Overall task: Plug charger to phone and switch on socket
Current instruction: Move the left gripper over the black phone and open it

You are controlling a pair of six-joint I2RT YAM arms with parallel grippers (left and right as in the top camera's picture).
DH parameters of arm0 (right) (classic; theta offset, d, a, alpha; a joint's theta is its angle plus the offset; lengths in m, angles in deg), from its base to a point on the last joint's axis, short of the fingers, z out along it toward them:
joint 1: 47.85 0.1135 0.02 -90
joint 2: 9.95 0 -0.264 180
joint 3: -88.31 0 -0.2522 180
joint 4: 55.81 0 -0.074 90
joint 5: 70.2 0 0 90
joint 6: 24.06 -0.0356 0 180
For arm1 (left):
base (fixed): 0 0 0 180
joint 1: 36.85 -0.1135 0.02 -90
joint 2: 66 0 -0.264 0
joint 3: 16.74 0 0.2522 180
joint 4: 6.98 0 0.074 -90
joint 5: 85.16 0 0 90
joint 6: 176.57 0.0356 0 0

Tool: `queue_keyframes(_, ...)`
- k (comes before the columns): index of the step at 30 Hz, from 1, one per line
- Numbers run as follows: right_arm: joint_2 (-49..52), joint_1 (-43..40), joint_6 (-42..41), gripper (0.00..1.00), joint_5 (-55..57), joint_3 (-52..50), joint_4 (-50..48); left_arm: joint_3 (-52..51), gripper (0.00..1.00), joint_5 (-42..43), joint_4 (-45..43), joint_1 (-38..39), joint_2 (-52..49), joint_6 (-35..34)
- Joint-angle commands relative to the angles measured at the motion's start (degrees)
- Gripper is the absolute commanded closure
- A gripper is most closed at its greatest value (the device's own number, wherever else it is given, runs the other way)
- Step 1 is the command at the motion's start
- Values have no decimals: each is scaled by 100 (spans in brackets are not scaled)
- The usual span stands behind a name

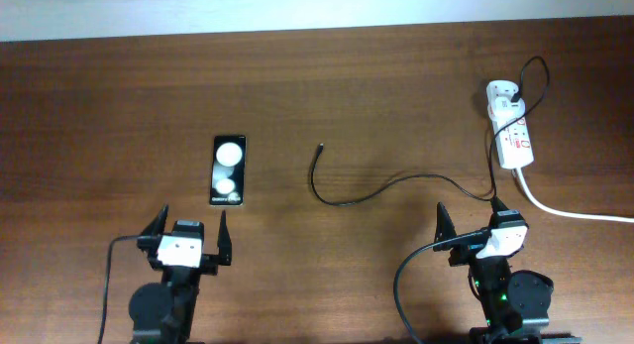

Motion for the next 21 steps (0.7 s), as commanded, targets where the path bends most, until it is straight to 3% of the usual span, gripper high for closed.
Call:
queue_keyframes(1,-57,31,-26,1,68,-52,-11,629,1,17,-17,7,-811,-72)
queue_keyframes(5,-57,31,-26,1,68,-52,-11,1456,1,118,177,7,-1998,-72)
queue_keyframes(13,-57,31,-26,1,68,-52,-11,4592,1,1198,2205,9,-5270,-76)
queue_keyframes(17,-57,31,-26,1,68,-52,-11,5547,1,1497,2782,13,-6266,-114)
queue_keyframes(21,-57,31,-24,1,68,-52,-11,5696,1,1574,2789,13,-6557,-114)
